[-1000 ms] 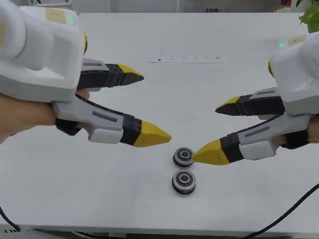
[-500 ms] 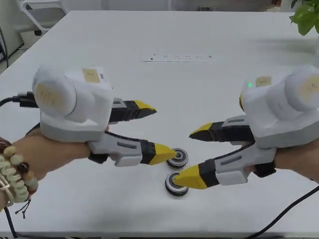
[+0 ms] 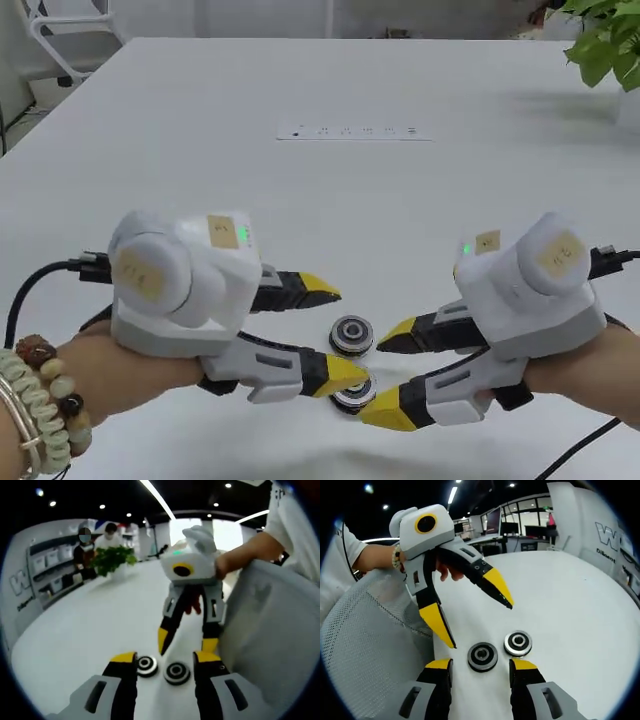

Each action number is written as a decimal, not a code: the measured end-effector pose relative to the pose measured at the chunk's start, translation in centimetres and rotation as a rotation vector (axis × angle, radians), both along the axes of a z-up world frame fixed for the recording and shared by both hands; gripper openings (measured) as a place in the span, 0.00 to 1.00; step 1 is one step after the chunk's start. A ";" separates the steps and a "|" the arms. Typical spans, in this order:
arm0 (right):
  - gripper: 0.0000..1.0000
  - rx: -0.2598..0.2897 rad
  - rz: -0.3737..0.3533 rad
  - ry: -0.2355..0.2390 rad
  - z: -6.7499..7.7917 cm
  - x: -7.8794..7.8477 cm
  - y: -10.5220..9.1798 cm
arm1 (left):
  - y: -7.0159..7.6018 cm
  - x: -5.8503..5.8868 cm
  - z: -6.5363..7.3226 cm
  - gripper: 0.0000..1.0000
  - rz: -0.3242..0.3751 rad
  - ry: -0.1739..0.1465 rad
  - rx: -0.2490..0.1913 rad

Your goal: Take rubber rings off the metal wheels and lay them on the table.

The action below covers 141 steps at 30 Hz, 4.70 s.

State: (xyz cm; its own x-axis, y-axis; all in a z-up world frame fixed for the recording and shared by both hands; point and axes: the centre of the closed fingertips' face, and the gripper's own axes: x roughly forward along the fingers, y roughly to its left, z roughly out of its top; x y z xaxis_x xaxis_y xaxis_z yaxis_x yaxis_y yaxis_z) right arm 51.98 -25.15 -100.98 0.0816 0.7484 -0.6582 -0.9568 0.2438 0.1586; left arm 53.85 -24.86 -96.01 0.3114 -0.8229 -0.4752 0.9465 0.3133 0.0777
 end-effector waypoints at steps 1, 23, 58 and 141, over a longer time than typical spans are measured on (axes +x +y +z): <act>0.43 -0.001 0.005 0.005 -0.1 -0.2 0.1 | 0.0 -0.1 -0.3 0.45 -0.004 0.006 0.006; 0.27 -0.045 0.018 -0.026 -1.3 -0.2 0.0 | -0.1 -1.2 -4.8 0.24 -0.005 0.103 0.076; 0.08 -0.125 0.100 -0.167 -1.8 0.5 -0.8 | -0.3 -0.9 -4.7 0.14 0.022 0.081 0.038; 0.00 0.306 -0.317 0.533 3.3 -0.9 2.8 | -0.4 -1.0 -4.8 0.13 0.000 0.051 0.017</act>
